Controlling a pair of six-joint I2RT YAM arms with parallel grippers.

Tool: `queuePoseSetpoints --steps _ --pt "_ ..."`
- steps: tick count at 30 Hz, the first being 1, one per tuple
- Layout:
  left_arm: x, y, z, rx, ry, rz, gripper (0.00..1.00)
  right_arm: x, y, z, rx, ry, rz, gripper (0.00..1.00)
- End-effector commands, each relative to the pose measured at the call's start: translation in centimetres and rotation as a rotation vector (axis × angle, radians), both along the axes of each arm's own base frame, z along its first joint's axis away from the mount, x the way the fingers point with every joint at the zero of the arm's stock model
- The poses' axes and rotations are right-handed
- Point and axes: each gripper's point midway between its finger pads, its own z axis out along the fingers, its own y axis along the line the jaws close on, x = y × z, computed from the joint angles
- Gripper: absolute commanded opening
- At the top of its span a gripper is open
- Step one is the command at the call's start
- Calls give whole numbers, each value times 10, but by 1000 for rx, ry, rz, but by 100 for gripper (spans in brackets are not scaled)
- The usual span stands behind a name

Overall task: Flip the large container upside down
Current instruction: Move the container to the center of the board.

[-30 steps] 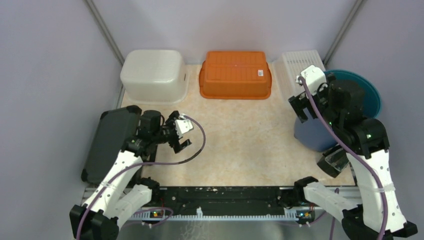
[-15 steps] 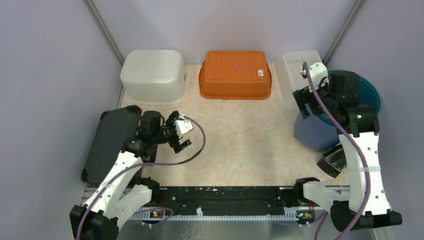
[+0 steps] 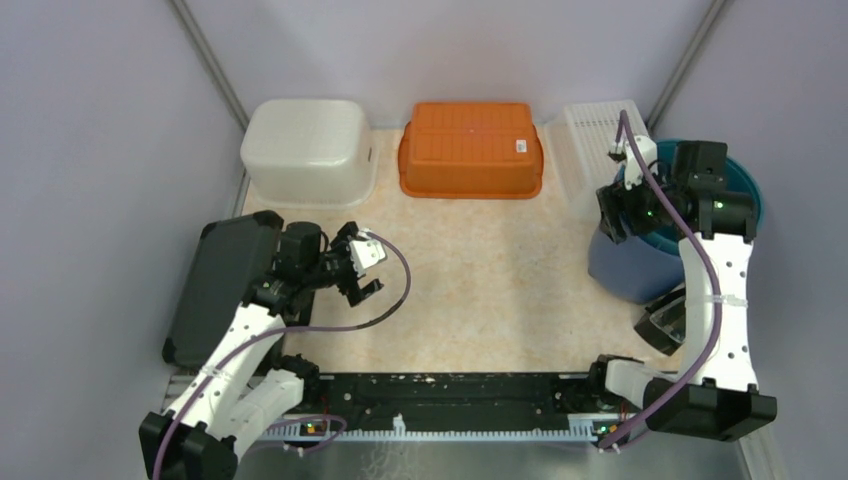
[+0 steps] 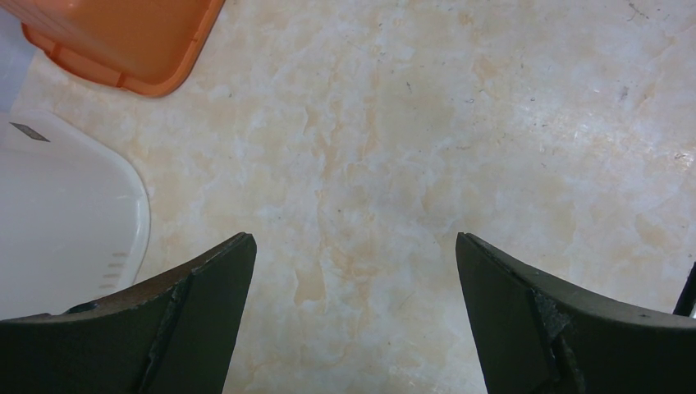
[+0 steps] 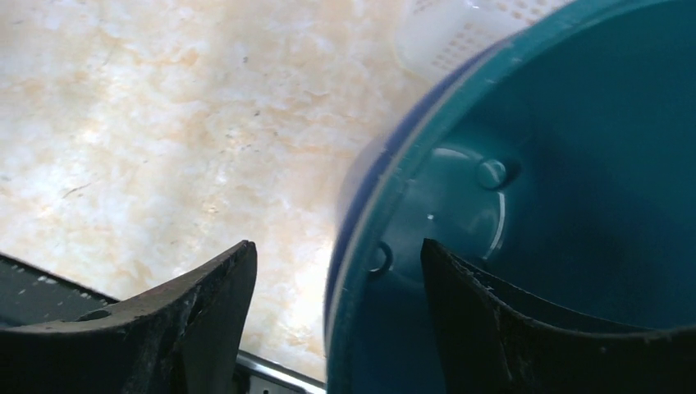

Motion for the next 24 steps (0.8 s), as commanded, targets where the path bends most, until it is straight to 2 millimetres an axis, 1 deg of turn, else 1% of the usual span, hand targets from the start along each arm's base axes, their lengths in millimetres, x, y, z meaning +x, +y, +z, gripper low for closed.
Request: queuePoseSetpoints --steps 1,4,7,12,13,15,17,18,24 --pt "4 -1 7 -15 -42 3 99 -8 21 2 85 24 107 69" --pt "5 -1 7 -14 -40 4 99 -12 29 4 116 39 144 61" --pt "5 -1 9 -16 -40 7 99 -15 38 12 142 28 179 48" --pt "5 0 12 -19 -48 13 99 -18 54 19 94 15 209 32" --pt "5 0 12 -19 -46 13 99 -19 56 20 88 15 214 26" --pt "5 0 11 -19 -46 14 99 -23 72 20 94 23 274 17" --pt "6 0 10 -17 -52 16 99 -27 86 20 108 32 331 13" --pt "6 0 10 -17 -53 16 99 -29 92 20 118 34 356 12" --pt "9 -1 12 -16 -44 16 99 -48 156 28 175 30 588 12"
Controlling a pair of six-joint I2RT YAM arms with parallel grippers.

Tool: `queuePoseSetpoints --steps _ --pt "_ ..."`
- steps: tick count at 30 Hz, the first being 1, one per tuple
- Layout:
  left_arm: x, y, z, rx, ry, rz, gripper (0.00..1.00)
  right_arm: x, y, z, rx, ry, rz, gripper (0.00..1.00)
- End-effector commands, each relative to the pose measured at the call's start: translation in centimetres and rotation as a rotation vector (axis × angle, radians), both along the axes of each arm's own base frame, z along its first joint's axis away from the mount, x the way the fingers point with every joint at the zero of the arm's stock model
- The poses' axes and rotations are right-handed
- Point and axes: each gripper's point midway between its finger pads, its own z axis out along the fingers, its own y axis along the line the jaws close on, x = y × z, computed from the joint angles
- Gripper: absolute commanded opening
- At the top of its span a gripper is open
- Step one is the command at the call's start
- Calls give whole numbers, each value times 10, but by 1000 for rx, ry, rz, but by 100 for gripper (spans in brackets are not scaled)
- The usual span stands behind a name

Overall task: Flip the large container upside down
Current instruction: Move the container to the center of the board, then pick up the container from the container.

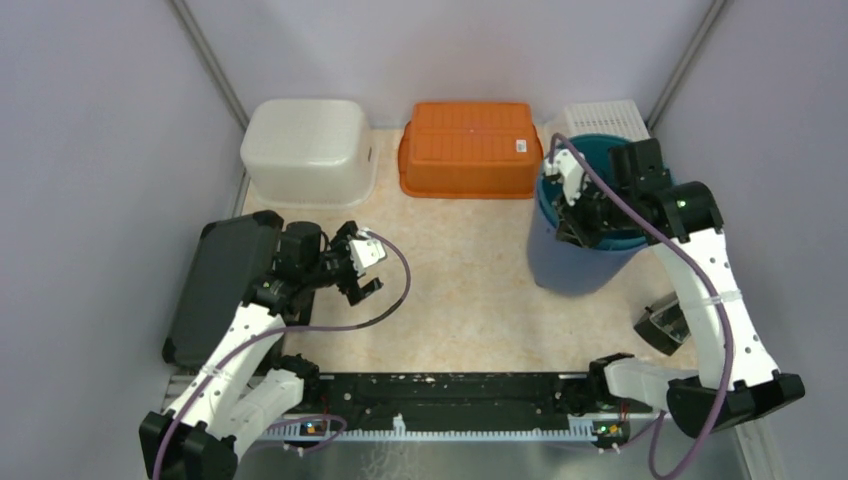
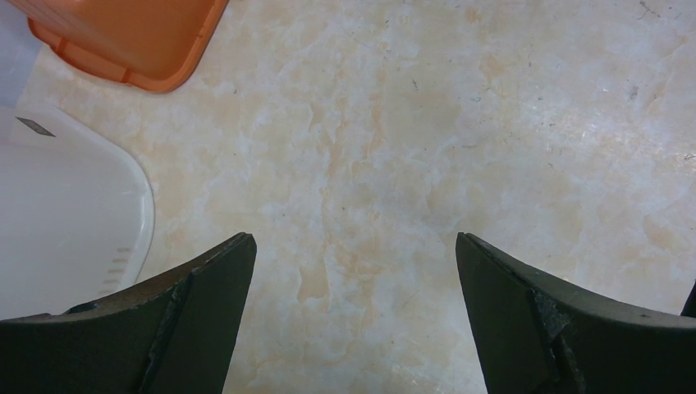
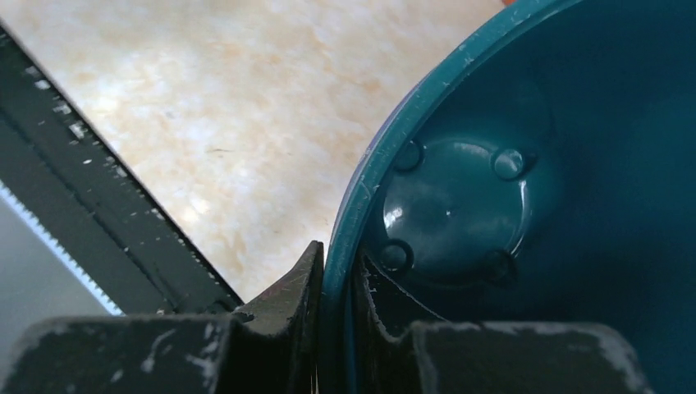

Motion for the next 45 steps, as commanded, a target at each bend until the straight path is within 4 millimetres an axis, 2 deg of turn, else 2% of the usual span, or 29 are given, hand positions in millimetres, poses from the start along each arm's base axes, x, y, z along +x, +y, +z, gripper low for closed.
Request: queuePoseSetpoints --steps 1,4,9,17,24,27,30,33,37,39,42,45 --pt "7 -2 13 -21 -36 4 99 -20 62 25 125 -30 201 12" --pt "6 -2 16 -24 -38 8 99 -31 90 28 162 -16 319 12" --pt "5 -4 20 -36 -57 -2 99 -46 125 32 194 -47 503 12" --pt "10 -7 41 -44 -96 -16 99 -71 173 7 109 -48 750 12" --pt "19 -8 91 -45 -124 -15 99 -81 211 19 119 -92 881 13" --pt "16 -10 112 -64 -141 -30 99 -84 220 23 124 -109 912 23" --pt "11 -11 126 -78 -147 -42 99 -87 222 33 135 -126 929 42" --pt "8 -10 137 -69 -155 -50 99 -91 218 54 159 -168 931 60" --pt "5 -10 152 -69 -174 -65 99 -98 205 94 207 -269 916 78" --pt "6 -14 156 -82 -169 -78 99 -93 197 112 213 -326 863 83" --pt "18 -16 162 -109 -164 -39 99 -70 179 134 230 -408 706 89" --pt "35 -11 172 -119 -147 52 99 -29 152 151 251 -467 474 91"
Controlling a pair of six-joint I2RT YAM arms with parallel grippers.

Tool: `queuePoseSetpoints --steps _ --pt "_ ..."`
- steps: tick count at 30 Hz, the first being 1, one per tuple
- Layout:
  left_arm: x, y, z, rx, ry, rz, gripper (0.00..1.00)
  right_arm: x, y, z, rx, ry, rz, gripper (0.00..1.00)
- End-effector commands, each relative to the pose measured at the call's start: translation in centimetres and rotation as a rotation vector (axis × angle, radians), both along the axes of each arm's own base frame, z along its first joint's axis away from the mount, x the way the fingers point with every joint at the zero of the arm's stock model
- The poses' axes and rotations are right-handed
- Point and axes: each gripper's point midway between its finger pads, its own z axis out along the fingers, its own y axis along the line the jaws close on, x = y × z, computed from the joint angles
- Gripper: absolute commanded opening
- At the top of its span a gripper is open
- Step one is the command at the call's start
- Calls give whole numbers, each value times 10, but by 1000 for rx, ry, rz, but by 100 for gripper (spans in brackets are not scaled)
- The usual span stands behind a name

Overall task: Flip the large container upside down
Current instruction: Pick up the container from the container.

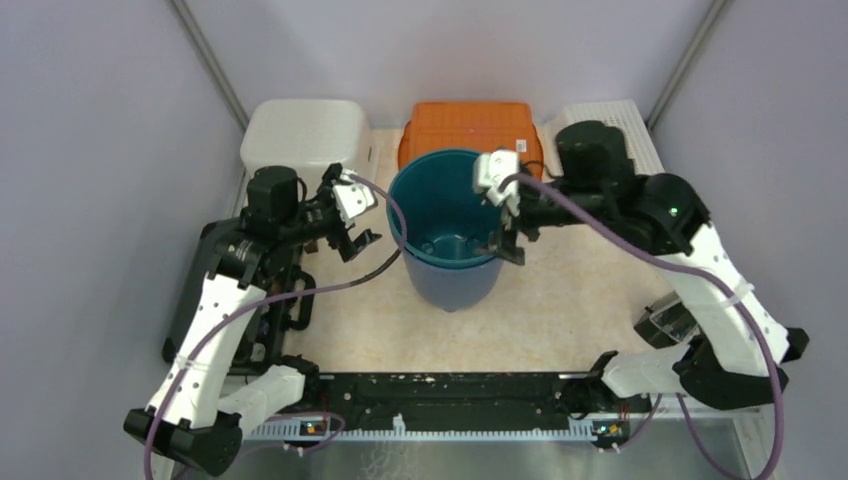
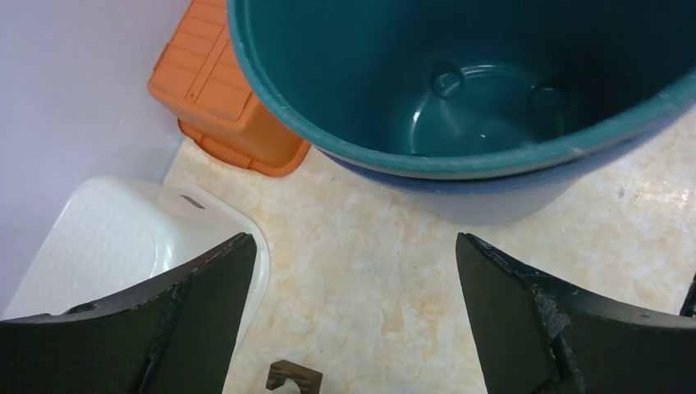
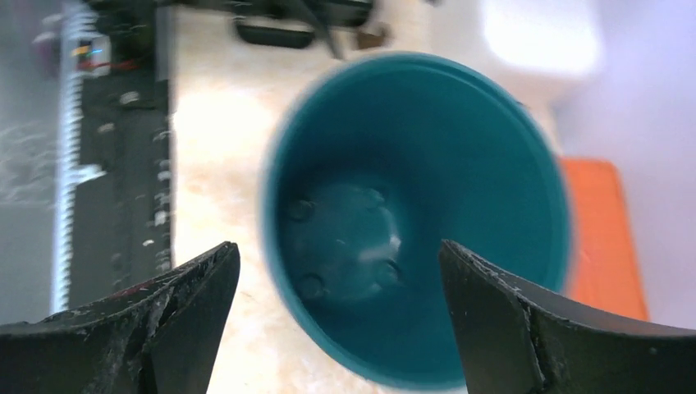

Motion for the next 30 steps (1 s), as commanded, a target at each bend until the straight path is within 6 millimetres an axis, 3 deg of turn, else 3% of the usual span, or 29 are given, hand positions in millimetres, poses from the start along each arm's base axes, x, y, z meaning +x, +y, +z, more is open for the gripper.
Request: queuePoseSetpoints --steps 1,5,11,18,30 --pt "25 4 28 -55 3 121 99 55 -42 46 153 -89 -344 91" --pt "45 13 52 -94 27 252 99 89 -73 34 165 -84 -583 94" --pt "54 16 56 -96 107 325 99 116 -101 1 164 10 -757 94" --pt "68 20 51 -67 139 390 99 117 -103 -15 181 20 -771 94" --pt "71 19 41 -25 171 416 99 125 -90 -39 145 82 -739 91"
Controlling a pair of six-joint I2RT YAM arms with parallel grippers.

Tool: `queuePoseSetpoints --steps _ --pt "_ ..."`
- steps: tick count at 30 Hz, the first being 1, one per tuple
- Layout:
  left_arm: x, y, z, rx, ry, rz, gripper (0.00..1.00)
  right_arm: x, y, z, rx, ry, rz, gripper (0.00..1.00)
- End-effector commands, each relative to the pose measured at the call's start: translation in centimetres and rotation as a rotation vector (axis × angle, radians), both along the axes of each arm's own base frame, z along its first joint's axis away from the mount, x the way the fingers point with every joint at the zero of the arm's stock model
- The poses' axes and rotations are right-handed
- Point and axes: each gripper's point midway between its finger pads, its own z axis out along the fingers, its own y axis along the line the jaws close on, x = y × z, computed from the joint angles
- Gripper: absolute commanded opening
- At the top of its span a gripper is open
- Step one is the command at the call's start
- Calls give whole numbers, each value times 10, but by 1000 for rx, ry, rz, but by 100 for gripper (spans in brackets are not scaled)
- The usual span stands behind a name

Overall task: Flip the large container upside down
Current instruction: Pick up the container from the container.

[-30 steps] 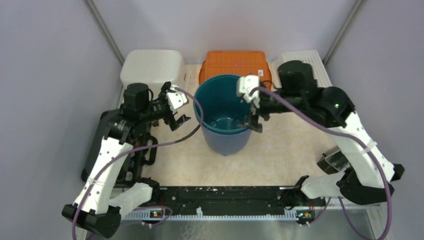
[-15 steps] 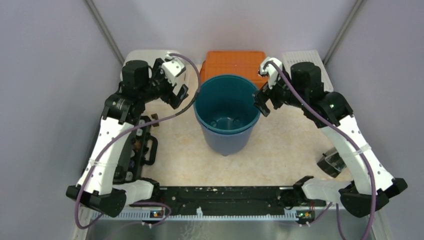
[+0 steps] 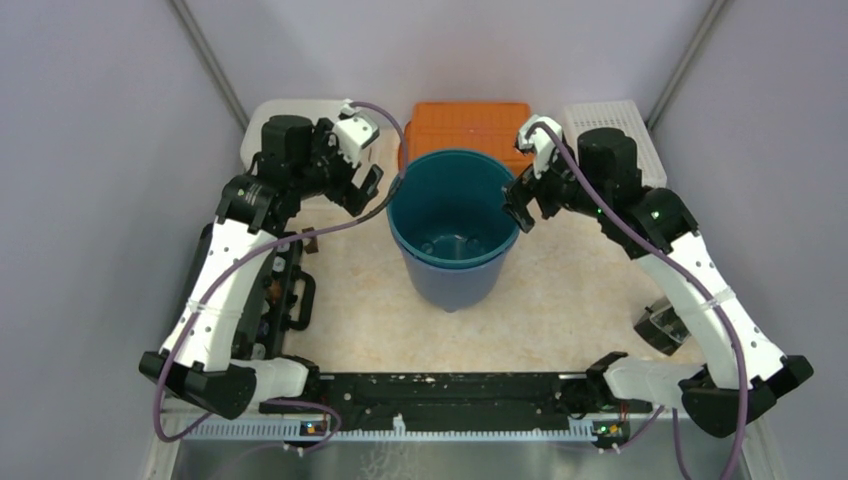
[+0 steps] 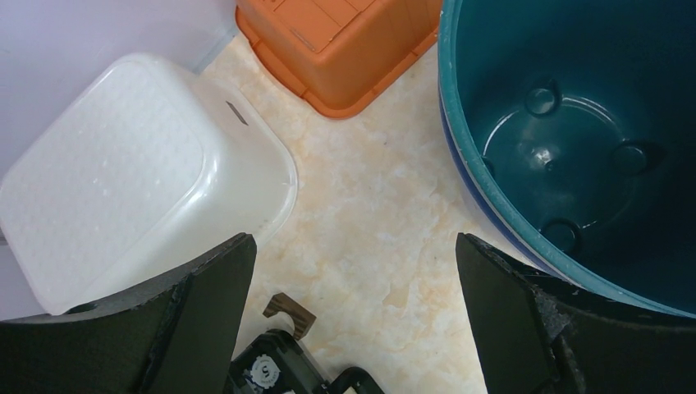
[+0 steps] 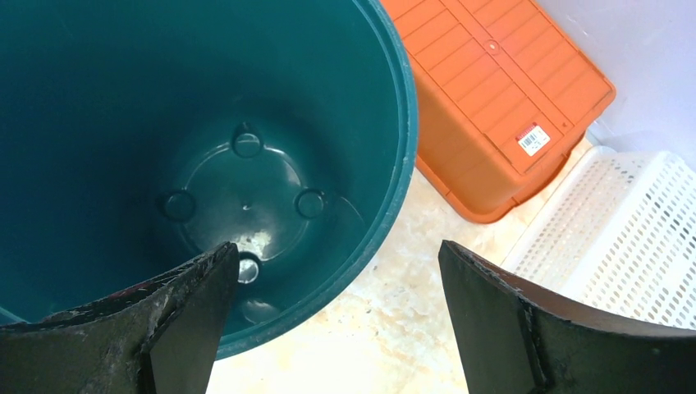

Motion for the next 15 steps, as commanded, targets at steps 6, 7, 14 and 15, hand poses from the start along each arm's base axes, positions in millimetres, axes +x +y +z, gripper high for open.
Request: queuePoseSetpoints --steps 6,7,14,15 --pt "-4 5 12 15 -33 21 99 9 8 -7 21 6 9 91" --pt "-5 5 13 17 -36 18 99 9 8 -8 17 5 12 91" --pt "-14 2 15 14 -44 -20 99 8 11 -9 16 7 38 90" --pt "-14 2 15 16 -43 -22 99 8 11 -9 15 10 38 90"
